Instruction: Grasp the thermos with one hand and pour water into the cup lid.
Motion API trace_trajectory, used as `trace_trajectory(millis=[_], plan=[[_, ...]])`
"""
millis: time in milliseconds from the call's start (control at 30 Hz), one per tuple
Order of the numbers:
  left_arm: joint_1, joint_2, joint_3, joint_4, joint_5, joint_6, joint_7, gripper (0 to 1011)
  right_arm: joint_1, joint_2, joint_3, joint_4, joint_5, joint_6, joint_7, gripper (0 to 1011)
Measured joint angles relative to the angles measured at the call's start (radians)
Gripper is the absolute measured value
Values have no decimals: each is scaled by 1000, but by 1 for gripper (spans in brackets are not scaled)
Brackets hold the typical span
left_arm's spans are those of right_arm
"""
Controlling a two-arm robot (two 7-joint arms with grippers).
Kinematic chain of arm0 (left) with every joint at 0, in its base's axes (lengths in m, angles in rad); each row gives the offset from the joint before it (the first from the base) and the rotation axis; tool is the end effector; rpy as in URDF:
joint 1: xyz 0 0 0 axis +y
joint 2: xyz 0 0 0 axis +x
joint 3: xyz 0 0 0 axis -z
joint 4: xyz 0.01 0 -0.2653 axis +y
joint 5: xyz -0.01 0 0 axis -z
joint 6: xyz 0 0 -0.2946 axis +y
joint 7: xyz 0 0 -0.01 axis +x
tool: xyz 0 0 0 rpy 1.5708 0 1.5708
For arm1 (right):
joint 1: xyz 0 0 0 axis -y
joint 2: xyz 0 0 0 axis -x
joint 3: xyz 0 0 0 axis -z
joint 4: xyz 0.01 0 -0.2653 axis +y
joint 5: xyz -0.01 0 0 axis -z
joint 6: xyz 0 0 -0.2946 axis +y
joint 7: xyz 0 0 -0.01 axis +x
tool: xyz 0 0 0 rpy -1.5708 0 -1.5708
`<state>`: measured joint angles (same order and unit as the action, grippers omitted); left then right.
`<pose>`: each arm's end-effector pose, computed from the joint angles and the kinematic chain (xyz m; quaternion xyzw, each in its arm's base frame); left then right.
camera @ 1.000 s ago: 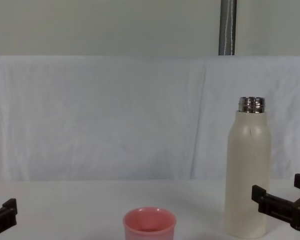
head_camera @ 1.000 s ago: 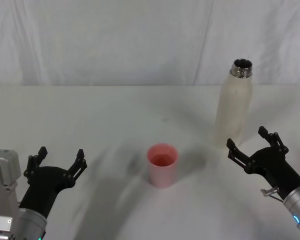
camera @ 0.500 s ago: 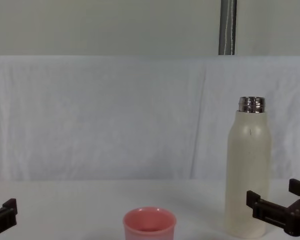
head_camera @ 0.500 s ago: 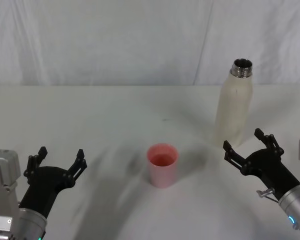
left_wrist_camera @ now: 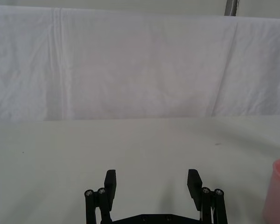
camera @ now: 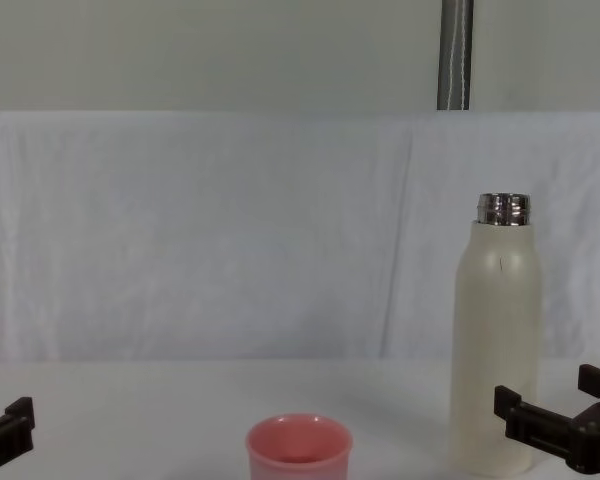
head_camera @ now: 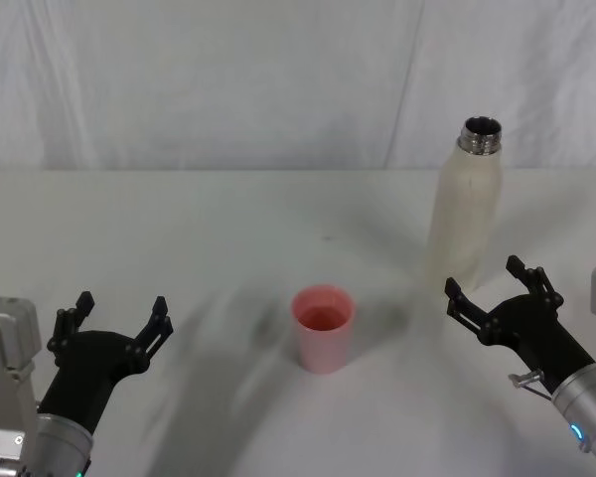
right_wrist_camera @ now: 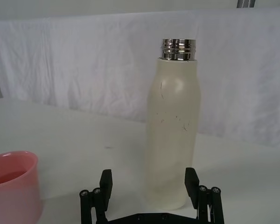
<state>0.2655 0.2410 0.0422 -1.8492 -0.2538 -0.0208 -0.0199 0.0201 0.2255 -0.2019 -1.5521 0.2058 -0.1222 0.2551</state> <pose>0.2451 0.0331 -0.2621 -0.0174 0.0064 0.6616 0.7497 0.3137 -0.0014 -0.2805 0.0200 -0.0353 -0.5314 0.8462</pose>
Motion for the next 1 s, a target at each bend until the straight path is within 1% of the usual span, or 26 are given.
trace_trajectory(millis=[500, 1000], plan=[[0, 0, 0, 0, 0, 0, 0, 1001, -2, -1, 11, -6, 0, 4, -5, 1002], [0, 0, 0, 0, 0, 0, 0, 1001, -3, -1, 11, -9, -3, 8, -7, 1002]])
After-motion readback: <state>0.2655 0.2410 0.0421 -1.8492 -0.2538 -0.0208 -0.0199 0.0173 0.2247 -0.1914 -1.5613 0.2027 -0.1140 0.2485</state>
